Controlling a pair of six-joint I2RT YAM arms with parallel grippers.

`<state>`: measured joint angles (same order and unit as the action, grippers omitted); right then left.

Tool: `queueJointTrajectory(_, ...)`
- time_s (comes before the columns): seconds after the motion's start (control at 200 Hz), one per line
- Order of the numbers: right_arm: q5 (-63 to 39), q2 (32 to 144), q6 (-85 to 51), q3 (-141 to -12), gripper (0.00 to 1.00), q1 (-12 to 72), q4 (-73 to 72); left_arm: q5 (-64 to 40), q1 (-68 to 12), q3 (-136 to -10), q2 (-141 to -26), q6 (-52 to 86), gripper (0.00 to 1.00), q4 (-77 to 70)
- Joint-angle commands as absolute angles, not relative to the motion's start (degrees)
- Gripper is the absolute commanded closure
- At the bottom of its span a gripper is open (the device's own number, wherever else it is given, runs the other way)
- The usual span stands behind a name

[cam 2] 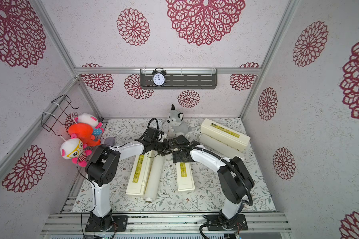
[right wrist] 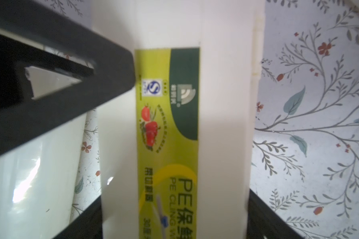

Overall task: Put plastic wrap rolls into dispensers
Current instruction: Close the lid on the plastic wrap cutting box.

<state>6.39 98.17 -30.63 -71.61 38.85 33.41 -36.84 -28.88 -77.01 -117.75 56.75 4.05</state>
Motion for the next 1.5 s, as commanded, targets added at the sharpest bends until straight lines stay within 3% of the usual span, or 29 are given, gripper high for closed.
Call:
queueJointTrajectory(0.0, 8.3, 98.0, -30.8, -72.6, 0.27, 38.9, 32.9, -37.0, -29.5, -78.5, -119.0, 57.1, 0.31, 3.3)
queueJointTrajectory(0.786, 7.9, 96.0, -28.1, -71.2, 0.27, 36.5, 31.4, -38.4, -30.0, -77.5, -118.2, 58.4, 0.24, 2.7)
queueJointTrajectory(1.491, -0.1, 95.4, -27.9, -70.0, 0.26, 35.3, 28.7, -39.6, -30.2, -75.4, -117.8, 59.3, 0.20, 0.3)
